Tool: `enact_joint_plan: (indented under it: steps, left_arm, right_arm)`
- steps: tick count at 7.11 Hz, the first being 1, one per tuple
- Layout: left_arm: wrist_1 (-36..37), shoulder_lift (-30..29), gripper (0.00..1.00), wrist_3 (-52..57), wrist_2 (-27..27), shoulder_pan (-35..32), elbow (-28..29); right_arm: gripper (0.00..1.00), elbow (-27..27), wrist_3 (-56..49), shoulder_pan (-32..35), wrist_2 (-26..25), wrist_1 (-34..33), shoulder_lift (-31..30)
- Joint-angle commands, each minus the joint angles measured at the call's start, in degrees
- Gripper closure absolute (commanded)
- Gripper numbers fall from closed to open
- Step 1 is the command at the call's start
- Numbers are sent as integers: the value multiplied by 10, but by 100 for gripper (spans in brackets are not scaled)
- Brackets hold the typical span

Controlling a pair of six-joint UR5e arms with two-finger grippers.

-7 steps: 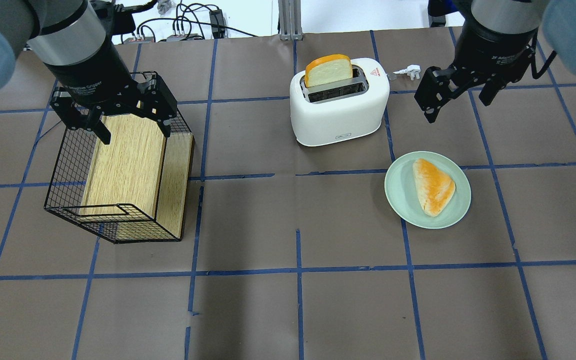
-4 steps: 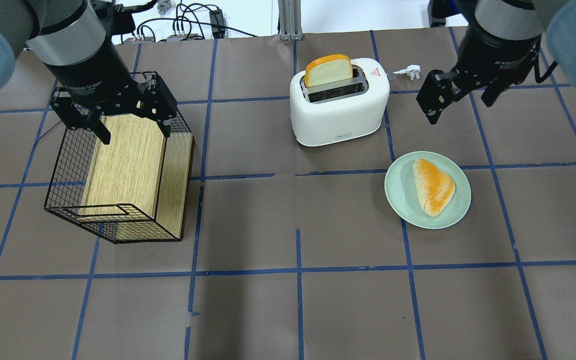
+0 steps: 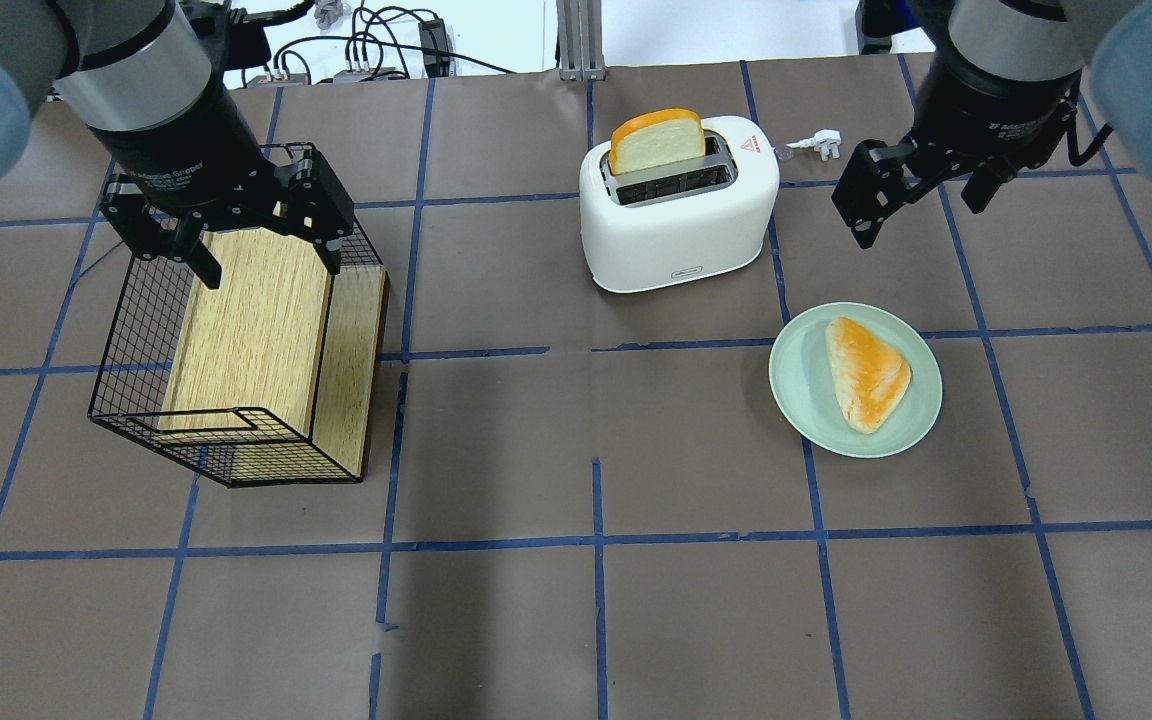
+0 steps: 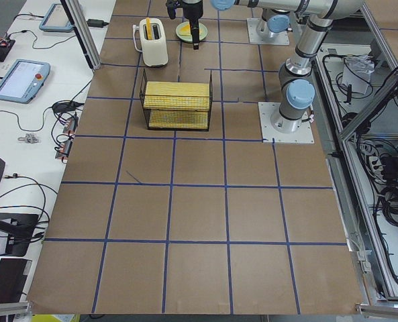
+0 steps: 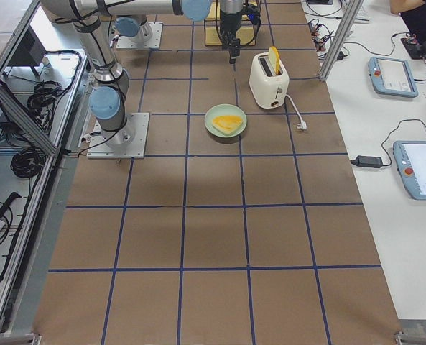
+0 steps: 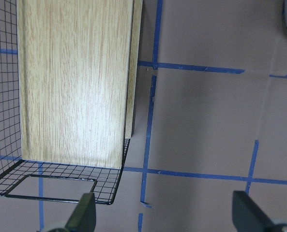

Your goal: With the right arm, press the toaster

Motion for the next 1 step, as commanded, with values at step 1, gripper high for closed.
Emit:
enact_joint_plan:
  steps: [1]
  left_arm:
    - [0,0,0,0,0,0,0]
  right_arm:
    - [0,0,-1,-1,0,1,0]
